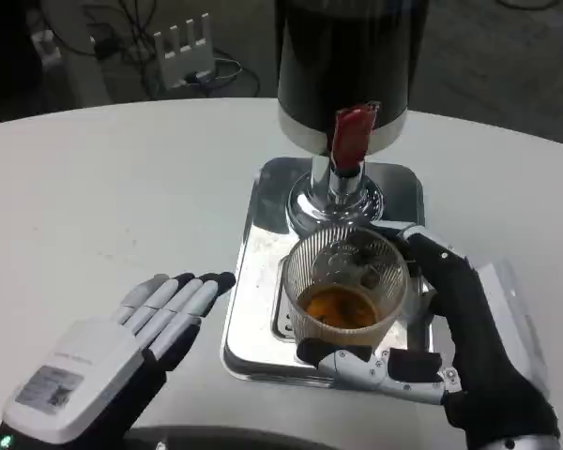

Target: Grasp the cup under the faucet to collect the drink, then remove the cup.

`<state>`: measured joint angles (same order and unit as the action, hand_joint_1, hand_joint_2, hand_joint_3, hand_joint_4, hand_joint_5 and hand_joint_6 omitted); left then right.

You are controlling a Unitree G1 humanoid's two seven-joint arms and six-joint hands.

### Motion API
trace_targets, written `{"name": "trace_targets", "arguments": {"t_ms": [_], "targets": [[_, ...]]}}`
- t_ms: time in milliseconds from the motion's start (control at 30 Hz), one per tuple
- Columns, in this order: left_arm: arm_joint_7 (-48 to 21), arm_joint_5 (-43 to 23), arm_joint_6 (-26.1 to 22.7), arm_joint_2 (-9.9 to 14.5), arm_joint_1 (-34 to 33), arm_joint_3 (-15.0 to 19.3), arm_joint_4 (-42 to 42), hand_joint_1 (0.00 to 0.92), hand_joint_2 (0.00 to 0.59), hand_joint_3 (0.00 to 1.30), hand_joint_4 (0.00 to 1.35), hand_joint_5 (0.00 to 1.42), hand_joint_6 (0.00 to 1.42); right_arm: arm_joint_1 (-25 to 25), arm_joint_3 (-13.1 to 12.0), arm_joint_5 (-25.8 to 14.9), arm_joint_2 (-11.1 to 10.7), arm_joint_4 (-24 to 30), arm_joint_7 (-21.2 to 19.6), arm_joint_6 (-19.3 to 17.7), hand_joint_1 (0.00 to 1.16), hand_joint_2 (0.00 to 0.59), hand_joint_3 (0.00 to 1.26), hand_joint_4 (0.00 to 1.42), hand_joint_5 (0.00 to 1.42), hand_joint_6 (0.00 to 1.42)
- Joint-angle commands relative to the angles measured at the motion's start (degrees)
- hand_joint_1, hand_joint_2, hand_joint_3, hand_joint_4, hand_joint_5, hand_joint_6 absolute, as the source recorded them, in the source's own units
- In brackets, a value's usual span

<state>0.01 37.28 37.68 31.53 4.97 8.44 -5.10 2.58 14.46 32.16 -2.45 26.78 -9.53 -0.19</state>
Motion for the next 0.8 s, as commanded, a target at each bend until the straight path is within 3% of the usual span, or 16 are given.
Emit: {"name": "trace_targets", "arguments": {"t_ms": [33,333,800], "targets": [[-0.63,2.41,-2.42,1.15,1.85,-0.55,-3.91,0.049,0.062,0.0,0.0,0.0,0.0,1.41,-0.26,-0.74,0.38,4.19,1.11,-0.44,0.93,0.114,0.85,0.95,1.13,1.27],[-3.21,1.91,-5.37,2.89,3.96,-0.89,-11.03,0.049,0.061,0.0,0.0,0.0,0.0,5.52,-0.25,-0.96,0.26,9.06,4.36,0.14,0.92,0.113,0.85,0.95,1.13,1.27],[-5.23,1.62,-7.93,2.08,5.27,-1.29,-17.05,0.047,0.057,0.0,0.0,0.0,0.0,12.62,-1.89,-2.2,-1.51,16.69,9.13,0.38,0.92,0.112,0.85,0.95,1.13,1.27]]}}
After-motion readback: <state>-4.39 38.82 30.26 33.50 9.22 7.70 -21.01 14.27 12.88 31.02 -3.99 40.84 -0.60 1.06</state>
